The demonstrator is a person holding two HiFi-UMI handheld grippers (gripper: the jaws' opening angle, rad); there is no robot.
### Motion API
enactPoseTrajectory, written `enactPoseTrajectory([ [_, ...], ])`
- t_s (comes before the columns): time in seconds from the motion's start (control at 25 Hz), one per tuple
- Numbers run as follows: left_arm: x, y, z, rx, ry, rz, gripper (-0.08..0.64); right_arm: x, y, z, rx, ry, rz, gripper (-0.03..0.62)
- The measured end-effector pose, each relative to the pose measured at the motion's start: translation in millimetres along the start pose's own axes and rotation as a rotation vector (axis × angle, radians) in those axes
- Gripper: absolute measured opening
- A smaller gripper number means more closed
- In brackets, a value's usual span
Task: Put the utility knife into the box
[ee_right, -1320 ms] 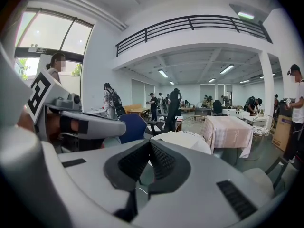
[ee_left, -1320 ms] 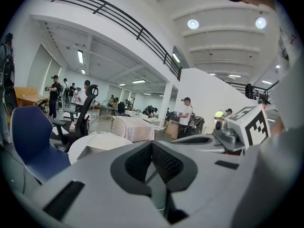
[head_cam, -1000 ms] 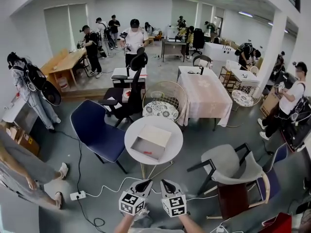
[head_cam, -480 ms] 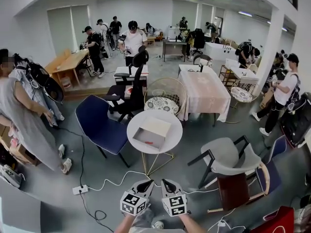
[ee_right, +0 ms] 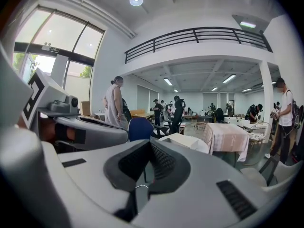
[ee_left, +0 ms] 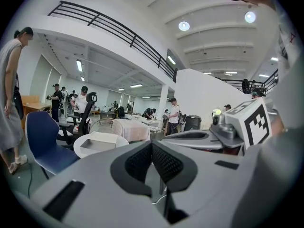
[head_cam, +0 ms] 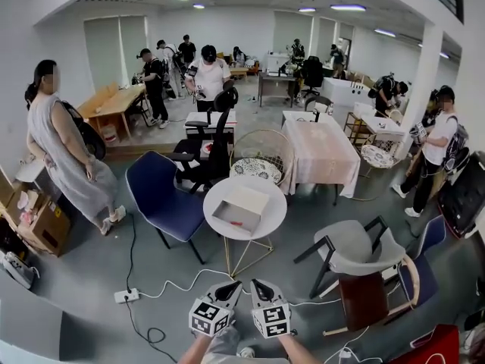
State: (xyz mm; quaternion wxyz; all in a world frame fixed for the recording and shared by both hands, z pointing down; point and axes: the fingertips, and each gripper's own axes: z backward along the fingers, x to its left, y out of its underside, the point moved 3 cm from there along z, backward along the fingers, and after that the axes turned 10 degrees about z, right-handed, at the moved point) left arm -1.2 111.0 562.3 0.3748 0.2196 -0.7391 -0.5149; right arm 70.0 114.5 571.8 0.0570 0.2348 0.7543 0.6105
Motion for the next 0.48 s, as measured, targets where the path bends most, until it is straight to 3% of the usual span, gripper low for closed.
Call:
enactPoseTrajectory([
  [0.48,-3,-9,15,-0.014,-0.007,-0.017,0.012,9,-12,5,-0.017,-0.002,0.018,0.015],
])
